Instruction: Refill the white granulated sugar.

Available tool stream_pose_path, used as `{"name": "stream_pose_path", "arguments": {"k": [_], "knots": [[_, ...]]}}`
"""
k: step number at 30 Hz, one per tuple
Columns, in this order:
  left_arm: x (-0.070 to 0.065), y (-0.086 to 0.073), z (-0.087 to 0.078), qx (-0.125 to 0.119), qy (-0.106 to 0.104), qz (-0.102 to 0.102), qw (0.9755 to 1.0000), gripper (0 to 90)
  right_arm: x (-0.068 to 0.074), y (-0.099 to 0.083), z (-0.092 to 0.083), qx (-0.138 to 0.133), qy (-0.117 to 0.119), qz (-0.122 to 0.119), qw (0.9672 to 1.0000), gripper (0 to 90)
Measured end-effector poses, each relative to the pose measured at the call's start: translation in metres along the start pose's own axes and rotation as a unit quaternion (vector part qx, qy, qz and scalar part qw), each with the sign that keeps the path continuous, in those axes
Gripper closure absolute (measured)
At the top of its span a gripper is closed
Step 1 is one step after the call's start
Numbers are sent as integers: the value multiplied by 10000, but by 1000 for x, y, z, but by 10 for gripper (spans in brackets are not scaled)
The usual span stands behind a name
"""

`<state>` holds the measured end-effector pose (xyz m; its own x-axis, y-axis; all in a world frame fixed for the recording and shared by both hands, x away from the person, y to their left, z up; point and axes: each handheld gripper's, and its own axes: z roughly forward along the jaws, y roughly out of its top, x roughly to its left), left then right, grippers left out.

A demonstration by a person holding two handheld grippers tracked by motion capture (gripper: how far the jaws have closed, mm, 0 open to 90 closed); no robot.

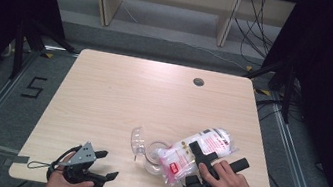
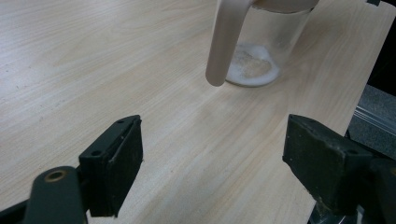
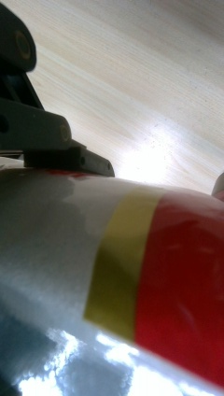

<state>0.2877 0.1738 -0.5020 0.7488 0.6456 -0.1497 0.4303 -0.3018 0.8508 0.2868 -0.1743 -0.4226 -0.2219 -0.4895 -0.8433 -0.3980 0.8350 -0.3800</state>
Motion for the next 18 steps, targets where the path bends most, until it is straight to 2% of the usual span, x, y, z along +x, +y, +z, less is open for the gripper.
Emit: {"name": "stream_pose_path", "arguments": {"k": [3, 6, 18], "knots": [[1, 0, -1, 63, 56, 58, 9999, 197, 1, -1, -1, 41, 12, 125, 9999, 544], [1, 0, -1, 54, 51, 64, 10000, 197, -1, -1, 0, -30, 16, -9, 10000, 545], [1, 0, -1, 56, 49, 71, 9999, 197, 1, -1, 0, 26, 29, 71, 10000, 547]]}}
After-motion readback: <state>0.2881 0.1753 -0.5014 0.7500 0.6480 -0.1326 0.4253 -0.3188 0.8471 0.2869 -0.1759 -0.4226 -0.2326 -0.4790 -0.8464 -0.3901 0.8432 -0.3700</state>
